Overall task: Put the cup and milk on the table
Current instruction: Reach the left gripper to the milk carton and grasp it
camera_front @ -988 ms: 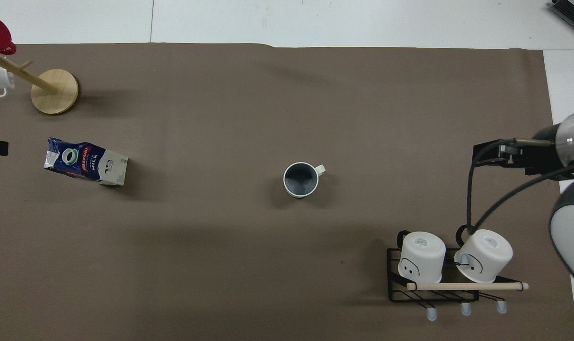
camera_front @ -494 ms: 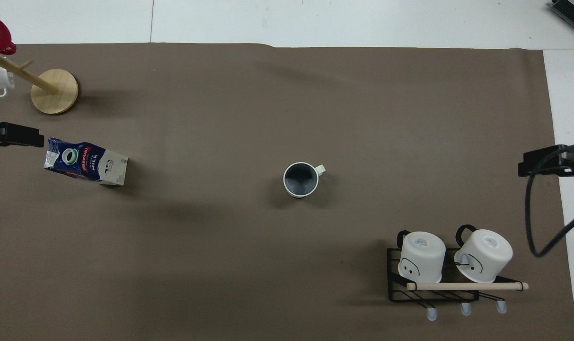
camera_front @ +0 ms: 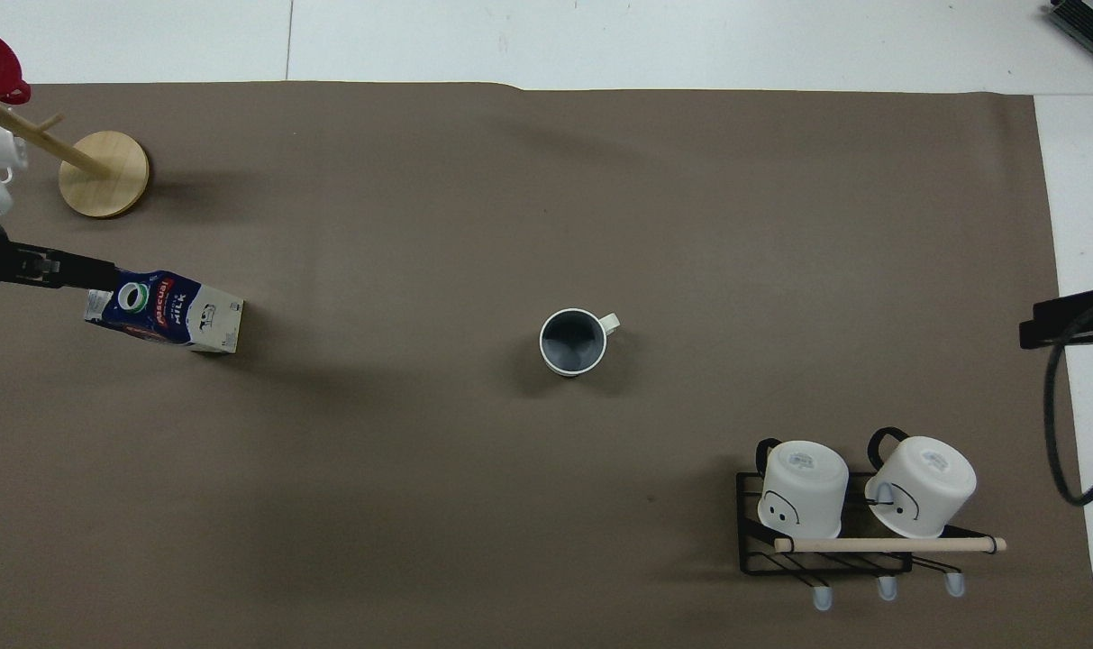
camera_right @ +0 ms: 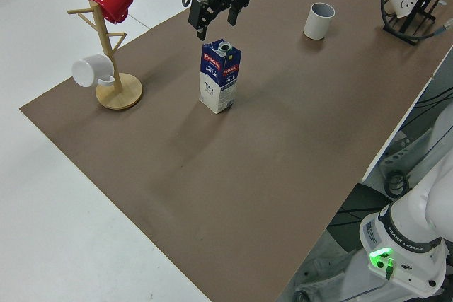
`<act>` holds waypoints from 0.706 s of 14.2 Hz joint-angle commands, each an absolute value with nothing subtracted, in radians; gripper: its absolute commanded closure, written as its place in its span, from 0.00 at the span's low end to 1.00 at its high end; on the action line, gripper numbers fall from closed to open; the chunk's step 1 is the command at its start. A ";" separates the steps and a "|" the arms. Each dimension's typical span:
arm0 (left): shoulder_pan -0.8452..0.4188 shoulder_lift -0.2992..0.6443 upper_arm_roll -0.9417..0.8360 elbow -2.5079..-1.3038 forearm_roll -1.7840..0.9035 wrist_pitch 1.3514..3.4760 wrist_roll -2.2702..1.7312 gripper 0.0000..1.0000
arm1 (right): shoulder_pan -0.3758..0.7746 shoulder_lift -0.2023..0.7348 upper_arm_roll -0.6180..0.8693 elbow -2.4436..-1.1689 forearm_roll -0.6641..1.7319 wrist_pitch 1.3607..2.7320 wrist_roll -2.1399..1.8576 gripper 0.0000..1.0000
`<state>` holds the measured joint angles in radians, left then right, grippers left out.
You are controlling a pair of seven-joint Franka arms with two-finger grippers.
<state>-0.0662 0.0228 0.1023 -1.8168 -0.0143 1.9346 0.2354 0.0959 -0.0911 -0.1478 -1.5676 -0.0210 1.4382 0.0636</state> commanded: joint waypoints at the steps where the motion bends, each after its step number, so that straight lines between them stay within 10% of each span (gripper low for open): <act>1: -0.080 0.012 0.107 -1.887 -0.015 2.012 0.255 0.00 | 0.077 -0.109 -0.144 -1.534 -0.011 1.379 0.017 0.00; 10: -0.093 0.028 0.104 -1.959 -0.017 2.092 0.239 0.00 | 0.084 -0.146 -0.141 -1.603 -0.018 1.434 0.021 0.00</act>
<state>-0.0732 0.0389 0.0974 -1.9267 -0.0143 2.0572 0.2376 0.0963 -0.1119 -0.1493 -1.5555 -0.0216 1.4108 0.0404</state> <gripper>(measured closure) 0.000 0.000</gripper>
